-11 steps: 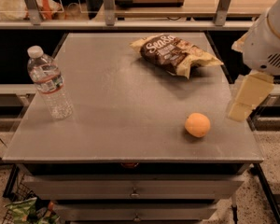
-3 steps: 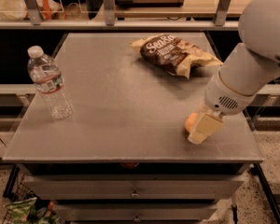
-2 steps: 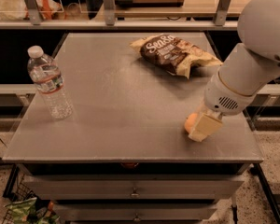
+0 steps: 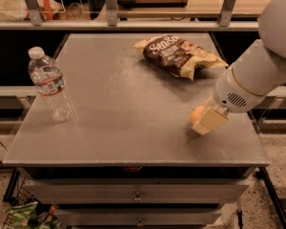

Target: Move orange near brown chip bag

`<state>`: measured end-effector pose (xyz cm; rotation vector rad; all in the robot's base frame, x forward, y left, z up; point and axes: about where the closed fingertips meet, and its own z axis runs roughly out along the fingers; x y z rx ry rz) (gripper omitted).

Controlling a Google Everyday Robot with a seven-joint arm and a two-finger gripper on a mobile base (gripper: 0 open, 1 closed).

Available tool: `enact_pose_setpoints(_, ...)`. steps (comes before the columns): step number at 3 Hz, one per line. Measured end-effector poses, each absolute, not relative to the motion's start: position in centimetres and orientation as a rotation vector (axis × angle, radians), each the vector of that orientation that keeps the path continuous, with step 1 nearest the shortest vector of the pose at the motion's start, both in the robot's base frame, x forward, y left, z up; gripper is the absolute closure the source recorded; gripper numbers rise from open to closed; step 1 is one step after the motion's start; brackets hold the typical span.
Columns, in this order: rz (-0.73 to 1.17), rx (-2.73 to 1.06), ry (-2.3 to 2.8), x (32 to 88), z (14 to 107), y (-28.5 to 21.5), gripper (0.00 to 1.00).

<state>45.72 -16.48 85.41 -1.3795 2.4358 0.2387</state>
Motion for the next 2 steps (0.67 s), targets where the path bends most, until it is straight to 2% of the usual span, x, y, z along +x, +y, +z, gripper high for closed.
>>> enact_pose_setpoints(2, 0.238, -0.947, 2.302, 52.1, 87.4, -19.0, 1.00)
